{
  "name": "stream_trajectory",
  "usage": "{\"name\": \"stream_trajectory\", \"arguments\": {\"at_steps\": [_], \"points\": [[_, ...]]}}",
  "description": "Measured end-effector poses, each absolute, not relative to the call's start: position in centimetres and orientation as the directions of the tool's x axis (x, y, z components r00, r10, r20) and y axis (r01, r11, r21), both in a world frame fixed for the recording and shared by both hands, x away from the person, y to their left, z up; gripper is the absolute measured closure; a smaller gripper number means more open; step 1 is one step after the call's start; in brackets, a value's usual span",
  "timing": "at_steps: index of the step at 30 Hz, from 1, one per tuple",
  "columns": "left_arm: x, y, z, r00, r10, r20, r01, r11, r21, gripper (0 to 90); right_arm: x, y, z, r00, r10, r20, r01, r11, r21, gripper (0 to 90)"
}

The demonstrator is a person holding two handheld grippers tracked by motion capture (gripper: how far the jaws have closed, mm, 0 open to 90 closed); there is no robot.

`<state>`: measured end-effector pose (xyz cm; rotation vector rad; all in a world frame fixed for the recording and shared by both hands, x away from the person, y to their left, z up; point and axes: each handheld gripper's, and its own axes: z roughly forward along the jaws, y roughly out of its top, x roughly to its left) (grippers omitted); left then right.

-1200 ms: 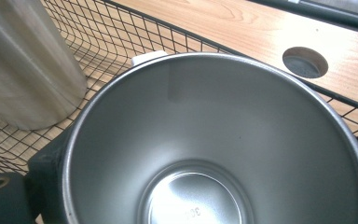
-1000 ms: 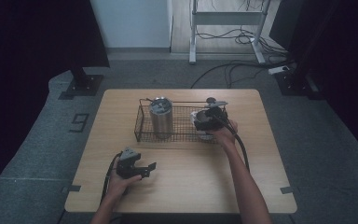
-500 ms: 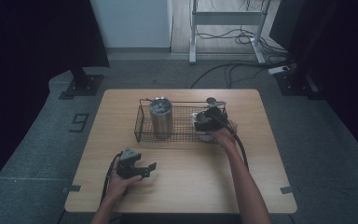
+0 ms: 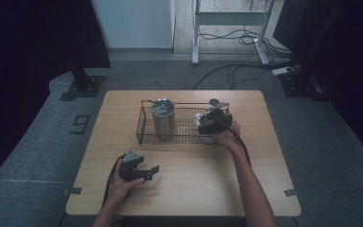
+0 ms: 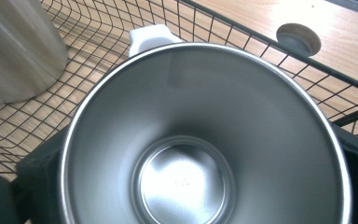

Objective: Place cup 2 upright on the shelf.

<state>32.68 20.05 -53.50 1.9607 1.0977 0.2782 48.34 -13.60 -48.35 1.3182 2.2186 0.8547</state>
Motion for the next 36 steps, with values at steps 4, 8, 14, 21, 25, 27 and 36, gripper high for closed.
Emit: {"name": "stream_trajectory", "arguments": {"at_steps": [4,8,14,21,25,27,36], "points": [[32.7,20.1,-53.5,0.592,0.779,-0.205,0.595,-0.251,0.763,15.1,48.3,-13.8,-48.0,-0.463,0.886,-0.029,0.622,0.348,0.702,0.0],[32.7,20.1,-53.4,0.594,0.777,-0.21,0.597,-0.25,0.763,15.1,48.2,-14.1,-47.8,-0.468,0.884,-0.015,0.615,0.338,0.713,0.0],[32.6,19.9,-53.5,0.597,0.774,-0.21,0.597,-0.254,0.761,15.1,48.0,-14.4,-47.5,-0.463,0.886,-0.008,0.609,0.324,0.724,0.0],[32.6,19.9,-53.5,0.596,0.774,-0.213,0.6,-0.253,0.759,15.1,47.7,-14.7,-47.1,-0.472,0.881,0.029,0.574,0.282,0.769,0.0],[32.6,19.9,-53.5,0.597,0.773,-0.212,0.599,-0.255,0.759,15.1,47.4,-15.1,-47.1,-0.476,0.879,0.042,0.562,0.267,0.782,0.0],[32.6,19.9,-53.5,0.596,0.774,-0.214,0.6,-0.251,0.76,15.1,47.3,-15.3,-47.1,-0.473,0.88,0.048,0.557,0.257,0.79,0.0],[32.6,19.8,-53.5,0.593,0.777,-0.211,0.599,-0.251,0.76,15.0,44.9,-16.3,-45.6,-0.485,0.873,0.061,0.471,0.202,0.859,0.3]]}}
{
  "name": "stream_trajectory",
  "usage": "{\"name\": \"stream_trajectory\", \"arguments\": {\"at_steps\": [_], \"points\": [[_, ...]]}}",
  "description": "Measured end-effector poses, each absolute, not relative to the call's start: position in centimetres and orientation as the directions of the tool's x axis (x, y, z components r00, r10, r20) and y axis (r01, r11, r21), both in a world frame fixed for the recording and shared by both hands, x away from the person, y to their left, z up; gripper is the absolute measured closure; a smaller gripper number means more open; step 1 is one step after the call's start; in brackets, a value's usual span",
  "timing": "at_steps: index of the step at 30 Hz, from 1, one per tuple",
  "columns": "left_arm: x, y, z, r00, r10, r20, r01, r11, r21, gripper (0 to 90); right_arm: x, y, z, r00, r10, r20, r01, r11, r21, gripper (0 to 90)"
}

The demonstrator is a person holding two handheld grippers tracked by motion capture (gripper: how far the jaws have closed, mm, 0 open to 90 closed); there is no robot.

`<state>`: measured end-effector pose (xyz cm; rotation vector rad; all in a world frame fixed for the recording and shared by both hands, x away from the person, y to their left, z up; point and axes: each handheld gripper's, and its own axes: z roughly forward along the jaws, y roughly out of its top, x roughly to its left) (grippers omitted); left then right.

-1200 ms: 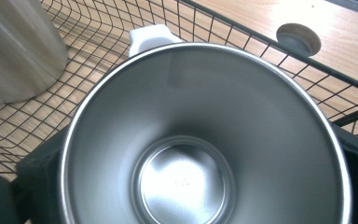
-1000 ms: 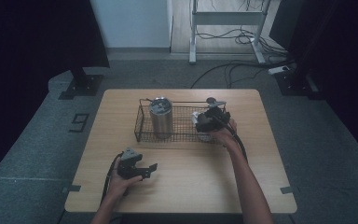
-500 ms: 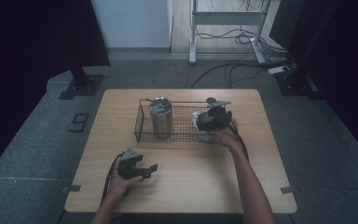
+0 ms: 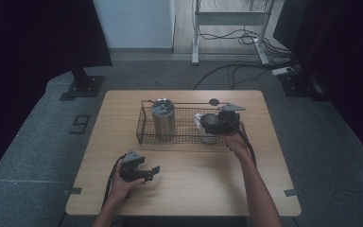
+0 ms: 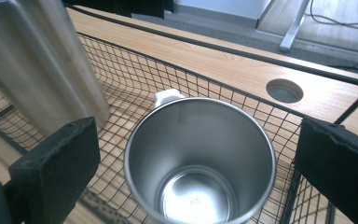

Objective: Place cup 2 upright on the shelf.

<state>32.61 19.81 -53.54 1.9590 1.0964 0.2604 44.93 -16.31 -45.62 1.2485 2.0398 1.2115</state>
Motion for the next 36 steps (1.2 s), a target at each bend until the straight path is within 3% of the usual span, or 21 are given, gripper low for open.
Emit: {"name": "stream_trajectory", "arguments": {"at_steps": [14,36], "points": [[32.6,19.8,-53.5,0.593,0.781,-0.198,0.592,-0.256,0.764,15.1,41.8,-17.9,-46.0,-0.506,0.859,0.078,0.456,0.19,0.869,2.6],[32.4,19.9,-53.4,0.593,0.782,-0.191,0.589,-0.26,0.765,15.1,34.9,-20.9,-50.4,-0.482,0.866,0.131,0.483,0.138,0.864,8.3]]}}
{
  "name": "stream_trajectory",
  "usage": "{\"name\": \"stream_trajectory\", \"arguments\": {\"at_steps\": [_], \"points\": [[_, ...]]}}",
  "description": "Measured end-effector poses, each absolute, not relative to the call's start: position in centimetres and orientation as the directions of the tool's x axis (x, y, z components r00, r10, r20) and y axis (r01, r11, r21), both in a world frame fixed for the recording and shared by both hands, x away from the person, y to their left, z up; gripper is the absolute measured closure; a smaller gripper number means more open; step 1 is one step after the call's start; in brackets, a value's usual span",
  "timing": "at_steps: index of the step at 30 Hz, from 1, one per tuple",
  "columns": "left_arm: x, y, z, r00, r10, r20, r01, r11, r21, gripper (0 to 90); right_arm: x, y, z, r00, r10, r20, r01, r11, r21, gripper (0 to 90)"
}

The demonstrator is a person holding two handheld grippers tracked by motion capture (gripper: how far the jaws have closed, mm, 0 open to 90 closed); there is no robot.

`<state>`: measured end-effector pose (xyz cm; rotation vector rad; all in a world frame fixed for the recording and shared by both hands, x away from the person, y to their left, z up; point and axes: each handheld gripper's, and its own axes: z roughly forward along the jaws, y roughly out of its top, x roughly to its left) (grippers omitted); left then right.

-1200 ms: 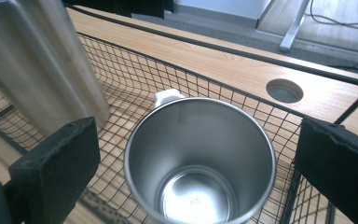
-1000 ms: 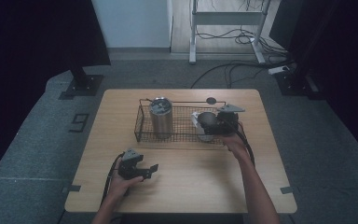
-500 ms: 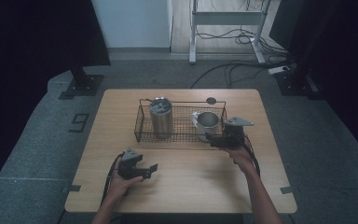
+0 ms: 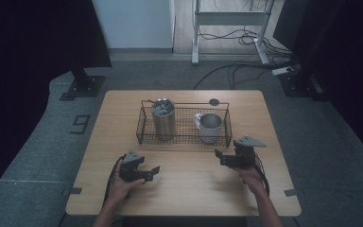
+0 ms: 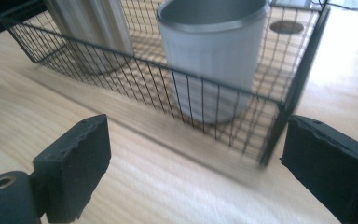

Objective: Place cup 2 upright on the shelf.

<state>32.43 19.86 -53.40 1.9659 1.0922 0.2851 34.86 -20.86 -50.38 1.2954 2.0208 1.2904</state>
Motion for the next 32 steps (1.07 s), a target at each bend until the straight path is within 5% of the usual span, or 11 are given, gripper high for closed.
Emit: {"name": "stream_trajectory", "arguments": {"at_steps": [16,32], "points": [[32.4,20.0,-53.4,0.588,0.787,-0.186,0.588,-0.259,0.766,15.2,31.5,-22.5,-53.7,-0.448,0.881,0.154,0.552,0.137,0.823,11.1],[32.4,19.9,-53.2,0.59,0.787,-0.181,0.583,-0.259,0.77,15.2,31.8,-23.1,-54.9,-0.406,0.907,0.116,0.586,0.161,0.794,12.7]]}}
